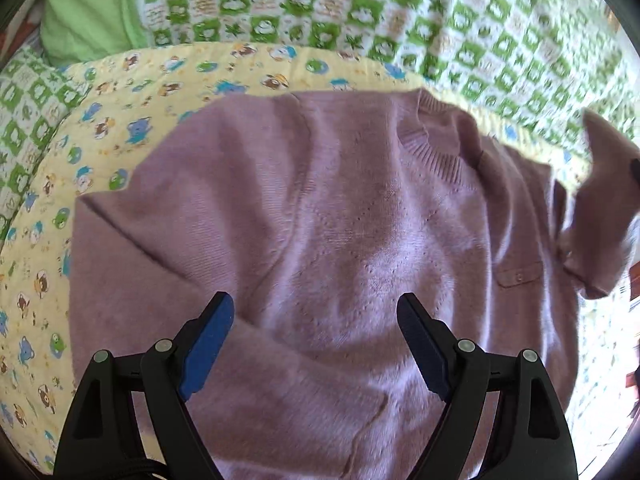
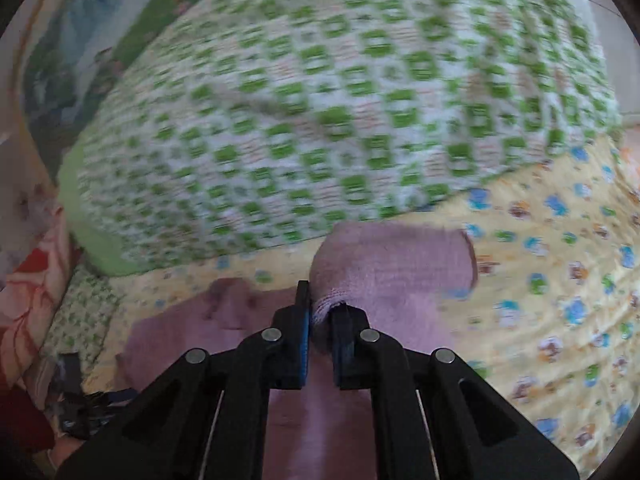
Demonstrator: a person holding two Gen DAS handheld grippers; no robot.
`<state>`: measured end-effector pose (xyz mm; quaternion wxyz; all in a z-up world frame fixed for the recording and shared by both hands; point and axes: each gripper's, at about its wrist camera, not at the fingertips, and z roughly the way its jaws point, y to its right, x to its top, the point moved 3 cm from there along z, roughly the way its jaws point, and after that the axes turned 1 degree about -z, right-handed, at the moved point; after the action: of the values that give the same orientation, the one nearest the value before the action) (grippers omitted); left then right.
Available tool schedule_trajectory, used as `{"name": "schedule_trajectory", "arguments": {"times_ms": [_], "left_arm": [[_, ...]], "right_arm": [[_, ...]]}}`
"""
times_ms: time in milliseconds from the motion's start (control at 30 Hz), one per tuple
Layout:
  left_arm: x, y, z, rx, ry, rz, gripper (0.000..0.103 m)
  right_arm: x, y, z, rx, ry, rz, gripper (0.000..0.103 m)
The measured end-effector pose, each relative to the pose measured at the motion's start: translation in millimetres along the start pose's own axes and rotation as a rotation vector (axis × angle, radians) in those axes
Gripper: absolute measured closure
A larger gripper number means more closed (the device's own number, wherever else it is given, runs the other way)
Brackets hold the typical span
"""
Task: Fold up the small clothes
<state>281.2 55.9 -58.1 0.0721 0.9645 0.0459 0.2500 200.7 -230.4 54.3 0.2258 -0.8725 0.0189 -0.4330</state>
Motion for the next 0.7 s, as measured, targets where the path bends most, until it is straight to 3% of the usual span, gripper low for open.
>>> {"name": "schedule_trajectory", "arguments": {"times_ms": [33, 67, 100, 133, 167, 267, 433, 533, 600, 667, 700], "left_arm": [[-1.3, -4.1, -2.1, -0.015, -0.003, -0.010, 0.019], [-3.4, -8.7, -3.8, -0.027, -0.011, -0.020, 0.019], [-4.1, -10.9, -3.7, -0.035, -0.022, -0.029, 0.019], [-4.6, -13.0, -2.1, -0.040, -0.035, -0.036, 0.019], [-5.5, -14.8, 0.4, -0.054, -0.051, -0.047, 0.019], [-8.2, -15.8, 8.2, -0.090, -0.085, -0.060, 0.019], [-4.7, -2.9, 39.1, -0.105, -0.175, -0.061, 0.019], [4.5, 13.8, 58.7, -0.167, -0.226, -0.069, 0.019], [6.1, 25.1, 71.6, -0.203, -0.267, -0.069, 0.023], [7.3, 36.9, 82.7, -0.188, -0.284, -0.048, 0.026], [9.2, 41.6, 84.4, -0.169, -0.272, -0.029, 0.039]], "right_arm": [[-12.7, -31.7, 16.3, 0.061, -0.048, -0.059, 0.090], [-29.3, -60.9, 35.0, 0.101, -0.123, -0.122, 0.080], [-46.0, -77.4, 47.8, 0.101, -0.186, -0.159, 0.072], [-63.8, -89.9, 62.1, 0.076, -0.255, -0.184, 0.053], [-79.7, -96.2, 71.3, 0.066, -0.299, -0.178, 0.048], [-107.7, -87.4, 73.7, 0.117, -0.360, -0.091, 0.048], [-117.3, -41.5, 52.5, 0.020, -0.370, -0.032, 0.048], [-115.7, -18.6, 40.6, -0.033, -0.358, 0.026, 0.048], [-113.0, -5.3, 31.4, -0.066, -0.332, 0.056, 0.048], [-108.5, 3.9, 26.1, -0.092, -0.306, 0.086, 0.048], [-105.6, 8.2, 23.8, -0.099, -0.296, 0.097, 0.048]]}}
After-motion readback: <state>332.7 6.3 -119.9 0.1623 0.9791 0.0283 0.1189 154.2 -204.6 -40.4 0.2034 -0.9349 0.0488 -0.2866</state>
